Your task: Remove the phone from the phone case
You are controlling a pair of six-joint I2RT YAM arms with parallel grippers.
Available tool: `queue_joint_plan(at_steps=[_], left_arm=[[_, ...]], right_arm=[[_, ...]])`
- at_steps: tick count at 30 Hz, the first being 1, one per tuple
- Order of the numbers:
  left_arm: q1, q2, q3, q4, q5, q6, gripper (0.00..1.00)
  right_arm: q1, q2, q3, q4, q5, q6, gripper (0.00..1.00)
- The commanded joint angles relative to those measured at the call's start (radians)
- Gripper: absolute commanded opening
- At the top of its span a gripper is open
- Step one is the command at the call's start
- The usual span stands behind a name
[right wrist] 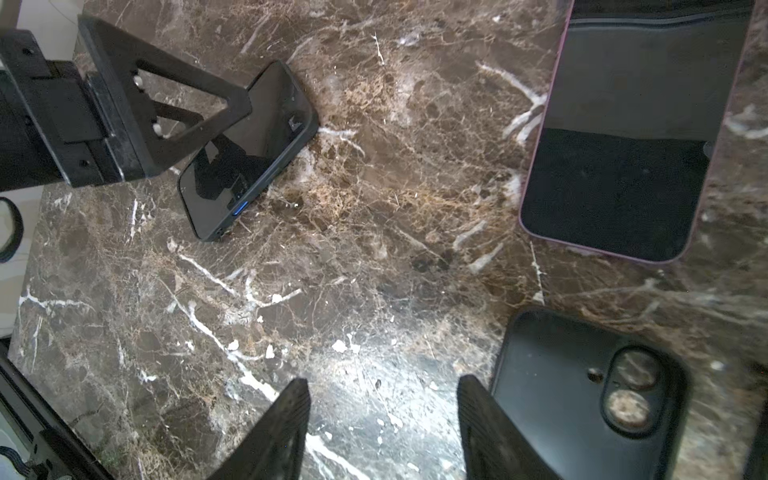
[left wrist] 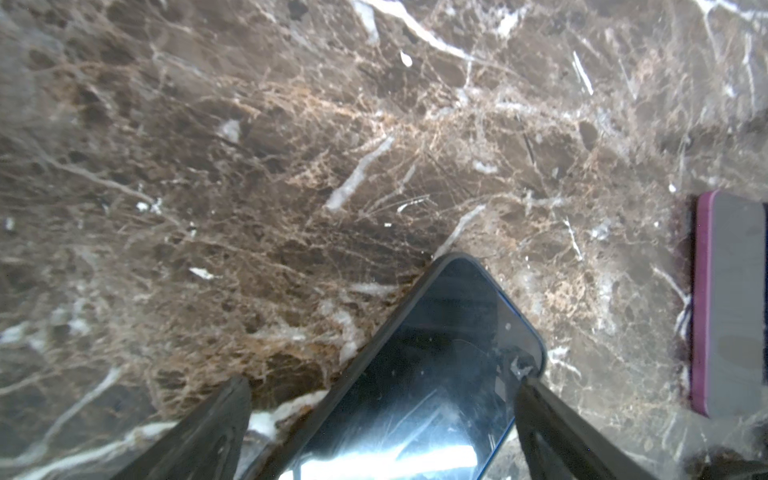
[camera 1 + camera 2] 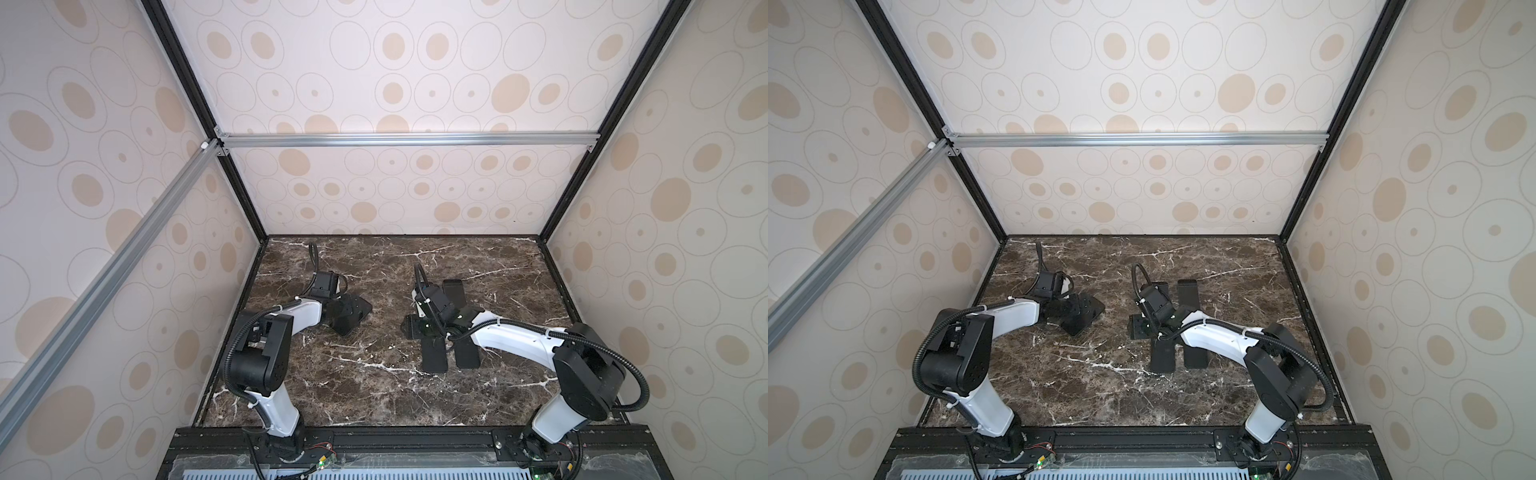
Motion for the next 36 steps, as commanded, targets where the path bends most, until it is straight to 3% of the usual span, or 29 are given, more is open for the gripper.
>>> queue_joint_plan(at_steps=[1,11,23,36], left_arm=[[-0.043,-0.012,0.017,-0.114,-0.017,0.051,0.99],[-0.189,0.063,0.108,-0.267,-0.207,0.167,0.99],[-0.236,0.126,0.187,-0.332,-0.286,0.21,0.98],[-0.237,0.141,0.192,-0.346,-0.3,0.228,0.79]], right_arm=[[0.008,-0.016,-0.013,0.005,0.006,-0.004,0.6],[0.008,-0.027,-0.029,0.001,0.017,-0.002,0.6],[0.007,-0.06,-0.069,0.003,0.042,0.008,0.59],[0.007,-0.059,-0.067,-0.001,0.053,0.01,0.59]])
